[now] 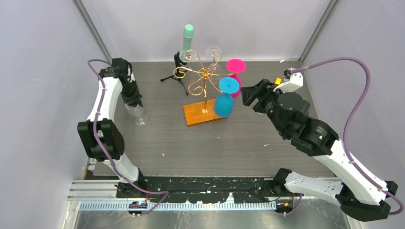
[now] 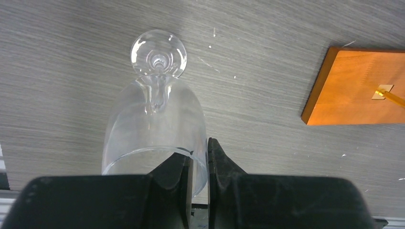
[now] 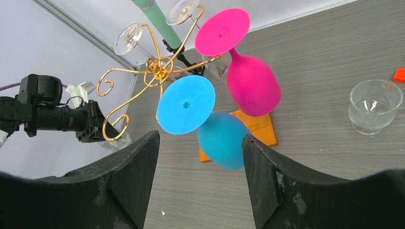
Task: Take the wine glass off the wine glass rack
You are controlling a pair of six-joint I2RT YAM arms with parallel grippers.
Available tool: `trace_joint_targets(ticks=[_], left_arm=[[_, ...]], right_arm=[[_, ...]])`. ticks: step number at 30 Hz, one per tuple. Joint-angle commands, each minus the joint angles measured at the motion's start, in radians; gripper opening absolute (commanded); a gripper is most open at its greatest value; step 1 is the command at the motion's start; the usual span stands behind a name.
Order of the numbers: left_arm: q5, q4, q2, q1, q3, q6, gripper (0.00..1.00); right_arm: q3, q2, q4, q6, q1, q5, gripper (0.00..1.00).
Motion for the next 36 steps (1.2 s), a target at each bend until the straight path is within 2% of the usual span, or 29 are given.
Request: trace_joint_targets(ticks=[1,4,15,17,18,22,28,31,36], left_arm=[[0.031,0.055,0.012,0.003,0.041,0.001,0.04],[0.018,0.057,0.014,0.003,0.058,0.004,0.15],[0.001,-0.004,-0.075,0.003,0.191,0.003,0.71],[0.009,-0.011,-0.105,0.003,0.218,0.001,0.86],[0.018,-0.011,-0.121,0.003,0.229,0.0,0.97],[0.064,0.012,-0.197,0.004,0.251,-0.015,1.0],[0.143,0.044,-0.297,0.005,0.246,-0.067,1.0],[0.202,0.044,-0.329,0.005,0.236,-0.091,1.0],[0.274,0.046,-0.402,0.005,0.198,-0.108,1.0]], right_arm=[[-0.004,-0.012,0.011,0.022,0.003,0.021,0.7],[-0.009,-0.016,0.008,0.026,0.003,0.019,0.7],[0.006,-0.006,-0.052,0.052,0.003,0.029,0.7],[0.011,0.004,-0.074,0.058,0.003,0.041,0.71],[0.011,0.008,-0.085,0.048,0.002,0.045,0.74],[0.031,0.05,-0.106,0.036,-0.031,0.022,0.8],[0.071,0.117,-0.052,0.094,-0.252,-0.257,0.8],[0.047,0.12,0.035,0.121,-0.302,-0.368,0.8],[0.044,0.154,0.086,0.187,-0.356,-0.479,0.78]])
